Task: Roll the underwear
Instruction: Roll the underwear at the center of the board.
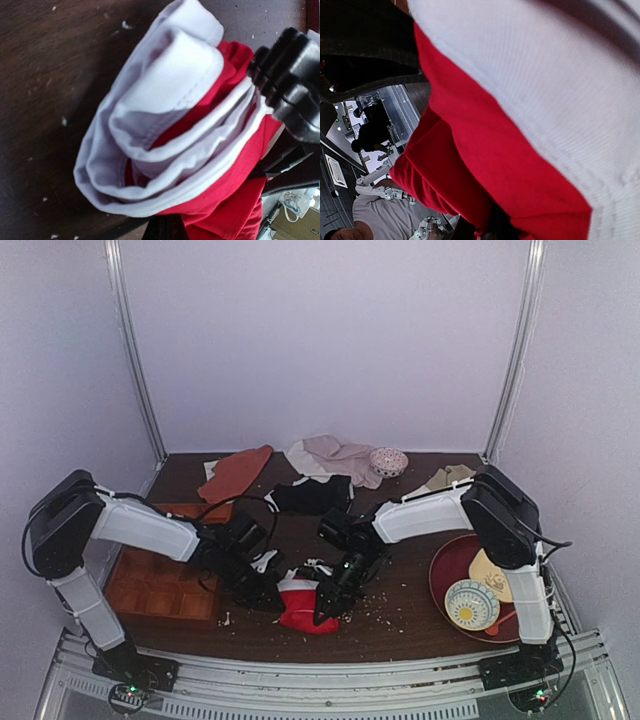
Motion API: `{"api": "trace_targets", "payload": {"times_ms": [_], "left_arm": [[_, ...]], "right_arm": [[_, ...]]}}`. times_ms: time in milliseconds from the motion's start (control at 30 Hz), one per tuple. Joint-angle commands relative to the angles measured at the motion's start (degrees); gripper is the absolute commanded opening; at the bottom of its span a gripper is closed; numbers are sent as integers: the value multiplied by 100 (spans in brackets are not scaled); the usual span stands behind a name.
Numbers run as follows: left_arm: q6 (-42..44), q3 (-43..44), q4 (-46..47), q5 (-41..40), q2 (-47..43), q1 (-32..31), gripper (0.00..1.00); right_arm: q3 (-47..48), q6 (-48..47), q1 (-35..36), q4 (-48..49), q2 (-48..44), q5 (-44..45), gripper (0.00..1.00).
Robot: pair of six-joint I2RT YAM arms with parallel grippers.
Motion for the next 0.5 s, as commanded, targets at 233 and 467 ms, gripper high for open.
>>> {"api": "trace_targets", "payload": {"times_ms": [233,467], "left_arm": [[73,255,37,-48,187,-44,0],[94,287,-8,-65,200,-45,0]], "right_arm": [[105,-107,-58,-347,636,956,0],[227,-161,-64,-328,925,787,0]]}}
